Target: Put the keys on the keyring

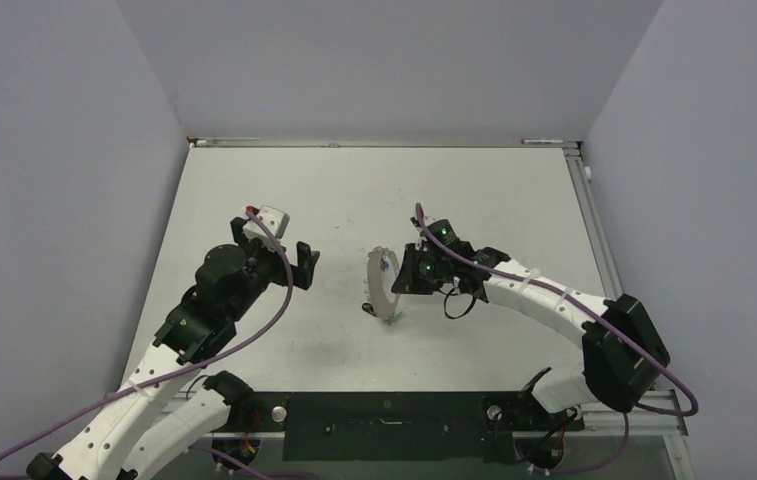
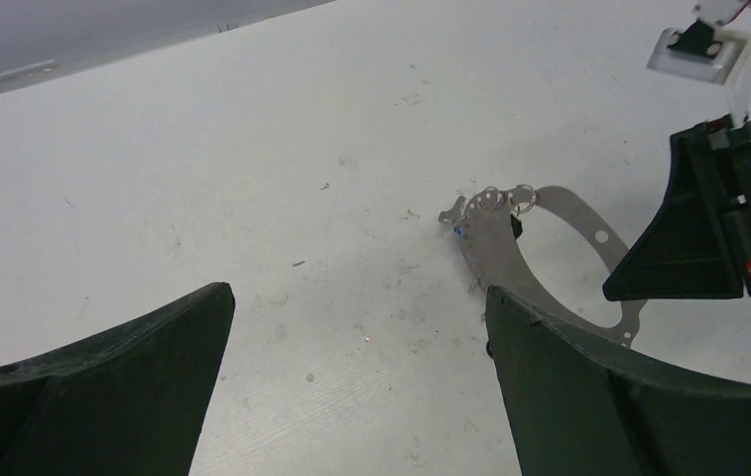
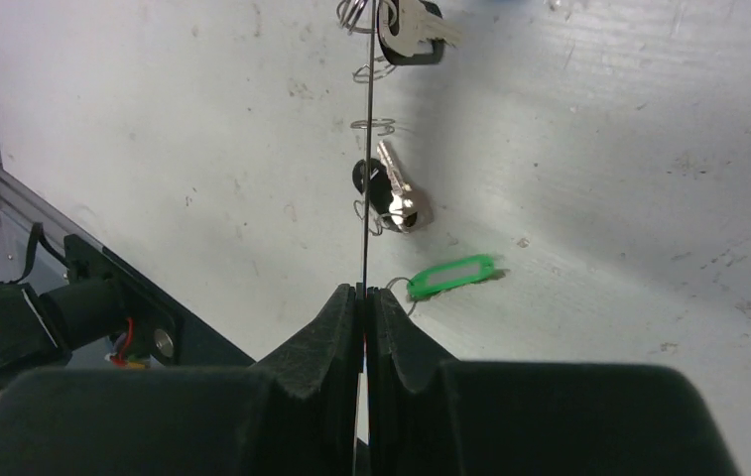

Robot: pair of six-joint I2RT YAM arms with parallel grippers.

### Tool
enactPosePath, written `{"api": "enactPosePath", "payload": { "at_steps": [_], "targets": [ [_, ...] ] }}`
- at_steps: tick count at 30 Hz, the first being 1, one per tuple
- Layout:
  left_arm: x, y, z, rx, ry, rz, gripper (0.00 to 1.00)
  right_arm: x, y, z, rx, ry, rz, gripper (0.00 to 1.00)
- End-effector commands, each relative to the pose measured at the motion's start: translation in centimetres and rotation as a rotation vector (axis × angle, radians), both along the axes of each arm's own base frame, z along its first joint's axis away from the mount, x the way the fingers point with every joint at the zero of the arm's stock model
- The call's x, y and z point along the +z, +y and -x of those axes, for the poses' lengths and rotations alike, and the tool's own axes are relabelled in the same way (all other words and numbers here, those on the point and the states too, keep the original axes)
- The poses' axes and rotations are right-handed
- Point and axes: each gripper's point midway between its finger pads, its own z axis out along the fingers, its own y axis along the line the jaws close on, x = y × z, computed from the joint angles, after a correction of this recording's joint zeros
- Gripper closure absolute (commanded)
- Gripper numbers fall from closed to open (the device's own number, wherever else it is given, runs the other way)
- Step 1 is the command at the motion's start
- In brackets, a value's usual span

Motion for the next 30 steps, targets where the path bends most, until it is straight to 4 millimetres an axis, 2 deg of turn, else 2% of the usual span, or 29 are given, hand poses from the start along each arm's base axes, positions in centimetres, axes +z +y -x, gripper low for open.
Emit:
{"api": "enactPosePath", "payload": {
  "at_steps": [1,4,8,13,15,19,21,23,26,30],
  "targets": [
    [1.7,0.9,-0.3,0.060,-0.051,0.048,0.04,4.3,4.7,-0.7,0.089,-0.039,-0.155,0.95],
    [1.8,1.2,-0.1,0.062,-0.060,0.050,0.04,6.7,6.4,-0.7,0.147,-0.104,-0.198,0.95],
    [1.9,1.3,0.0,0.062,-0.064,0.050,0.04,6.5,5.3,-1.7,0.064,-0.126,-0.201,0.95],
    [1.9,0.9,0.1,0.044,-0.055,0.048,0.04,3.7,4.1,-1.4,0.017,-0.065,-0.185,0.95],
    [1.9,0.9,0.1,0.038,-0.052,0.044,0.04,2.1,3.4,-2.0,-0.003,-0.058,-0.171,0.95],
    [1.7,0.7,0.2,0.026,-0.049,0.039,0.04,-3.7,0.1,-4.1,-0.056,0.002,-0.100,0.95],
    [1.6,0.6,0.2,0.018,-0.046,0.036,0.04,-7.0,-1.5,-3.9,-0.049,0.099,-0.087,0.95],
    [1.5,0.5,0.2,0.011,-0.044,0.032,0.04,-8.6,-2.3,-3.8,-0.024,0.156,-0.116,0.95],
    [1.5,0.4,0.2,0.006,-0.044,0.031,0.04,-10.0,-3.5,-3.4,-0.011,0.192,-0.111,0.95],
    [1.4,0.3,0.2,-0.001,-0.042,0.027,0.04,-10.4,-4.8,-3.4,-0.012,0.184,-0.040,0.95]
  ]
}}
